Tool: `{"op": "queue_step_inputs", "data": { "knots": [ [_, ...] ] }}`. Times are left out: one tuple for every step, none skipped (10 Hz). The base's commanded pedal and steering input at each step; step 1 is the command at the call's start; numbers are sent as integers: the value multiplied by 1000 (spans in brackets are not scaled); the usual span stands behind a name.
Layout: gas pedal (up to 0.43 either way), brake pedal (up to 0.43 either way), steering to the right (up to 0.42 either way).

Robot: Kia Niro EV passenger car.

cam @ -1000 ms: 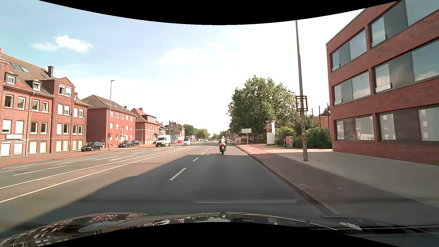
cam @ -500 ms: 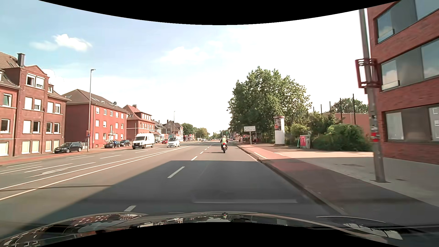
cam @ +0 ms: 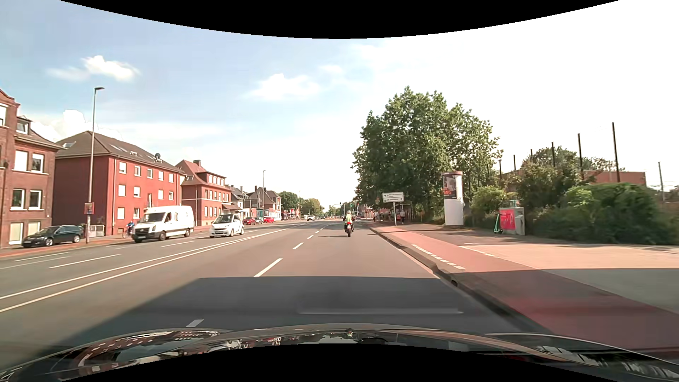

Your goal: Follow the waypoints while adhering to traffic rules and regulations

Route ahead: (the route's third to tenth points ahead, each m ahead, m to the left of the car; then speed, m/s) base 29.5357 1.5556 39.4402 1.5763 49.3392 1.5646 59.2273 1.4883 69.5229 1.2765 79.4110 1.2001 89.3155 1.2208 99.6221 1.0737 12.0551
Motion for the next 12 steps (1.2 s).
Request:
{"op": "queue_step_inputs", "data": {
  "knots": [
    [240,0,-2],
    [240,0,-2],
    [248,0,-2],
    [248,0,-2],
    [248,0,-2],
    [260,0,-2],
    [268,0,-2],
    [268,0,-2],
    [268,0,-2],
    [268,0,-2],
    [268,0,-2],
    [268,0,-2]
  ]
}}
